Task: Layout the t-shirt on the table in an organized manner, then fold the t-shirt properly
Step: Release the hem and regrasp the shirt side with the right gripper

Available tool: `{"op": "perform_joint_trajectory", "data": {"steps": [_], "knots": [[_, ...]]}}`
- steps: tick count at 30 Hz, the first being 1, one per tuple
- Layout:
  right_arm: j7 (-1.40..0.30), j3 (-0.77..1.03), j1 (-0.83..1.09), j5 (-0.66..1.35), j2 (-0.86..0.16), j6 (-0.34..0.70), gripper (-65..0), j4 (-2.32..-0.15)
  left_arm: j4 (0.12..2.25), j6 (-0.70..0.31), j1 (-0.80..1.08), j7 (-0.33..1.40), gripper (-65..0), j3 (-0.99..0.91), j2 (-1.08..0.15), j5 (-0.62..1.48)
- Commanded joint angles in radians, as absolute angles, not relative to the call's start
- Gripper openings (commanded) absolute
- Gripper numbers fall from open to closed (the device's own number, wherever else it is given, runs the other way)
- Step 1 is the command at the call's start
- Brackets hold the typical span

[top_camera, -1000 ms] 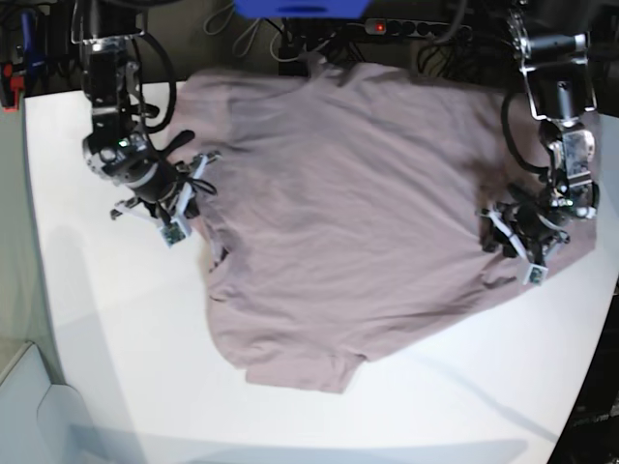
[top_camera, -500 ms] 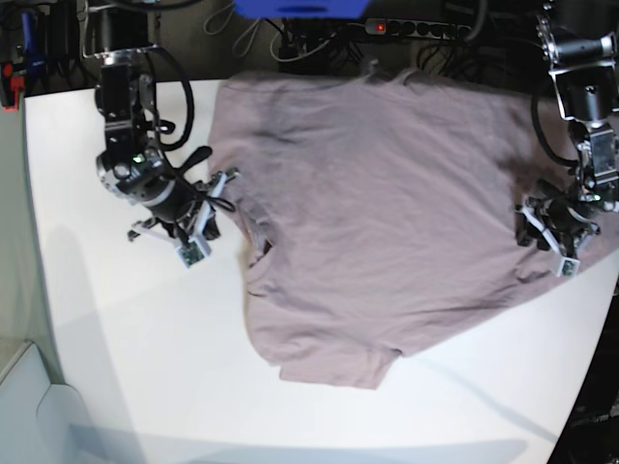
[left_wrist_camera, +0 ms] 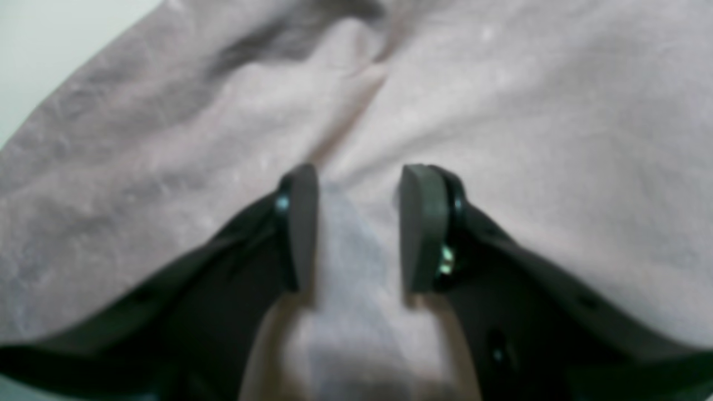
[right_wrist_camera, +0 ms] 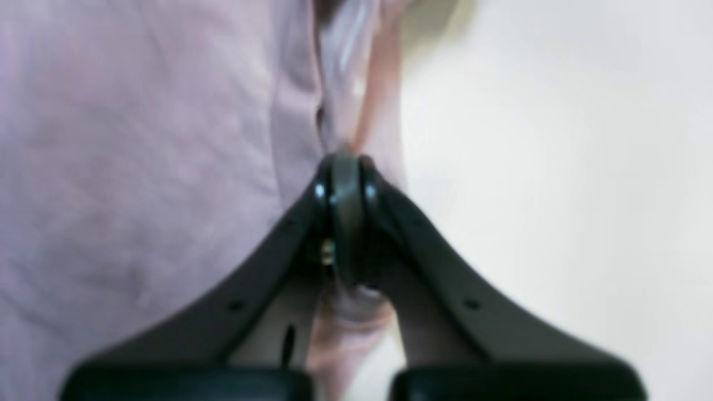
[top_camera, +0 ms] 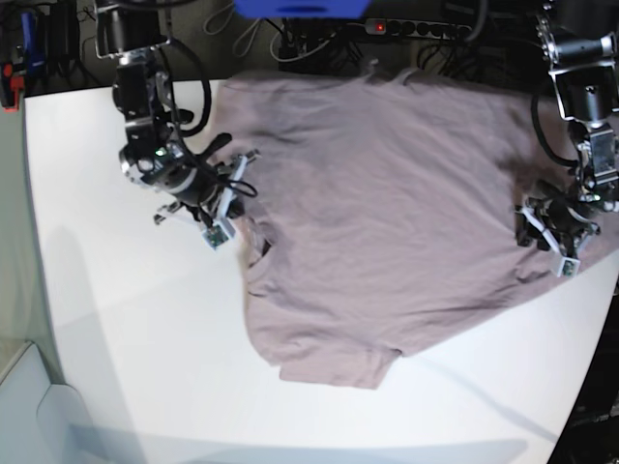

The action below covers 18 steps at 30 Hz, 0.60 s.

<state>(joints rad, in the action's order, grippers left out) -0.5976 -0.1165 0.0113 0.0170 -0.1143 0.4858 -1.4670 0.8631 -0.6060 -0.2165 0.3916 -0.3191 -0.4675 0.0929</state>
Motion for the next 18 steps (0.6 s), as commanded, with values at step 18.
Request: {"op": "perform_joint_trajectory", "data": {"steps": [18], "knots": [[-0.736,0.116,0.028,-0.062,-0.163,0.481,-65.0,-1.515,0.865,-0.595,-0.223,0.43,-40.4,-0.32,-0.479,0.056]]}}
